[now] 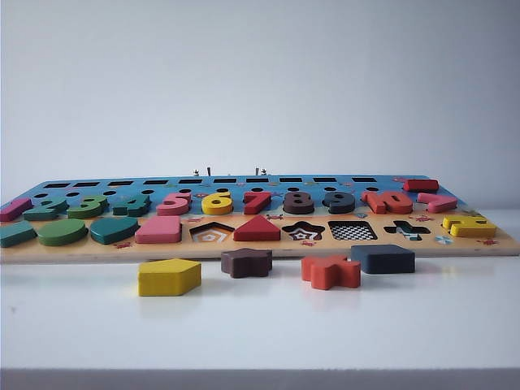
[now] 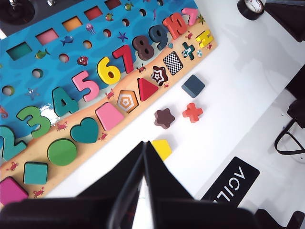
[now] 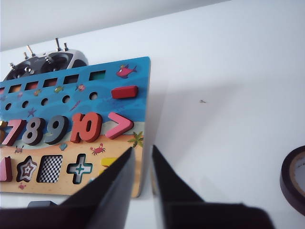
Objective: Insert the cube into the slot.
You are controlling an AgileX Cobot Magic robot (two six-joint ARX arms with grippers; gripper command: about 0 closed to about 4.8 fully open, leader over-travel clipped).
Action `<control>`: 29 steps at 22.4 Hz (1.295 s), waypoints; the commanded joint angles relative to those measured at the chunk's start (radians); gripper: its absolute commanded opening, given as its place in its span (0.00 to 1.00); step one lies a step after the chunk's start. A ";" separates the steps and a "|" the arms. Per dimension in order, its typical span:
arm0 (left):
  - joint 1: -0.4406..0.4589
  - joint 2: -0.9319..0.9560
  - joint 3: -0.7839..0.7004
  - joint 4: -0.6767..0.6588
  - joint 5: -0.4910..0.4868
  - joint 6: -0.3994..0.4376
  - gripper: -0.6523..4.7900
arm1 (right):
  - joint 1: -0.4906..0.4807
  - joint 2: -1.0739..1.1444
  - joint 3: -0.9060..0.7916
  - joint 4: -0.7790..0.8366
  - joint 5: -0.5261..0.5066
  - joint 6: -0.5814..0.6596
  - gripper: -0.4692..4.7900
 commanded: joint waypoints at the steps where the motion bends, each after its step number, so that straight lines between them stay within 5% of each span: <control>1: 0.001 -0.005 0.006 0.033 0.006 0.001 0.15 | -0.013 -0.014 -0.018 0.041 0.005 -0.005 0.10; 12: 0.015 -0.113 -0.077 0.180 -0.022 0.019 0.15 | -0.024 -0.152 -0.206 0.266 0.011 -0.116 0.08; 22: 0.196 -0.394 -0.450 0.546 -0.256 0.019 0.15 | -0.074 -0.196 -0.294 0.340 0.011 -0.127 0.08; 29: 0.291 -0.573 -0.614 0.659 -0.328 0.026 0.15 | -0.074 -0.198 -0.294 0.340 0.011 -0.127 0.08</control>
